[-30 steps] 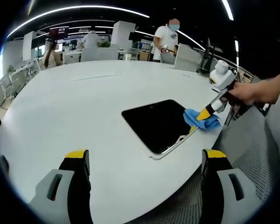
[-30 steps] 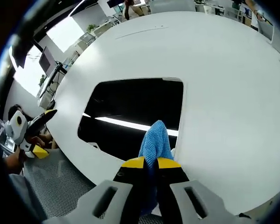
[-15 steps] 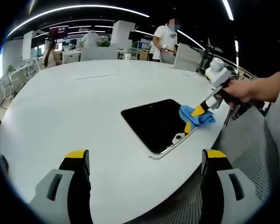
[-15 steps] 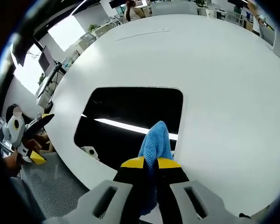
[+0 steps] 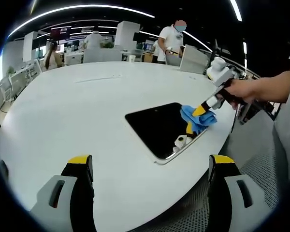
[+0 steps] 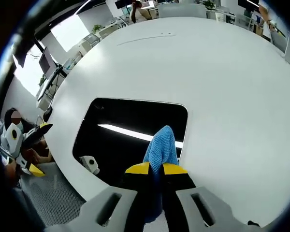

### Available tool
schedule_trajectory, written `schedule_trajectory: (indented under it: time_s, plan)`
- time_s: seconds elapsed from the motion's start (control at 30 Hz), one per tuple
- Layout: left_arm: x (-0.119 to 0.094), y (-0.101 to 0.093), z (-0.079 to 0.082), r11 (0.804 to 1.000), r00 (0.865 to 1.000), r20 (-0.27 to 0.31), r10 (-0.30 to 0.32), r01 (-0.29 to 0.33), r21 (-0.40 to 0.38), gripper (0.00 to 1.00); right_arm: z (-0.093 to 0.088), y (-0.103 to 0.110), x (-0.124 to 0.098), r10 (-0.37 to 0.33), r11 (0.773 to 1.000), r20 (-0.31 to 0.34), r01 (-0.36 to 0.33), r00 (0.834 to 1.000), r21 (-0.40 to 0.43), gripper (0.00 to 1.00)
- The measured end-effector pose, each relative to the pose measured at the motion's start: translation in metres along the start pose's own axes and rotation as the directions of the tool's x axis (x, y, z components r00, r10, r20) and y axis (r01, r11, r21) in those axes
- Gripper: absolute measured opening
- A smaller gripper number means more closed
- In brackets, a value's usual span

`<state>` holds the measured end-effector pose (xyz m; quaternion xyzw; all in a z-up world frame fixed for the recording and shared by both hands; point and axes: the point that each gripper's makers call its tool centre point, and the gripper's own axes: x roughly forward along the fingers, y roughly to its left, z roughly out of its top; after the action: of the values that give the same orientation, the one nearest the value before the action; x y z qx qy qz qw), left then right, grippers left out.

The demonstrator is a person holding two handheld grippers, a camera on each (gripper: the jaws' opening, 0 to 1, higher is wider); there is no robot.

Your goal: Wipe the mirror surface with the cleaning cloth until all visible marks leave the cleaned area.

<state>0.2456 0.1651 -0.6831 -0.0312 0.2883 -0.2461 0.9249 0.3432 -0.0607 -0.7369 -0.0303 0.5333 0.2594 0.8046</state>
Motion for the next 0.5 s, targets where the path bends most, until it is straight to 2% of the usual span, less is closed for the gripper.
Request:
schedule_trajectory:
  time_s: [0.5]
  plan:
    - [0.000,0.002,0.001,1.000,1.000,0.012,0.005,-0.005,-0.013,0.99,0.023,-0.009,0.009,-0.015,1.000,0.010,0.015,1.000,-0.002,0.02]
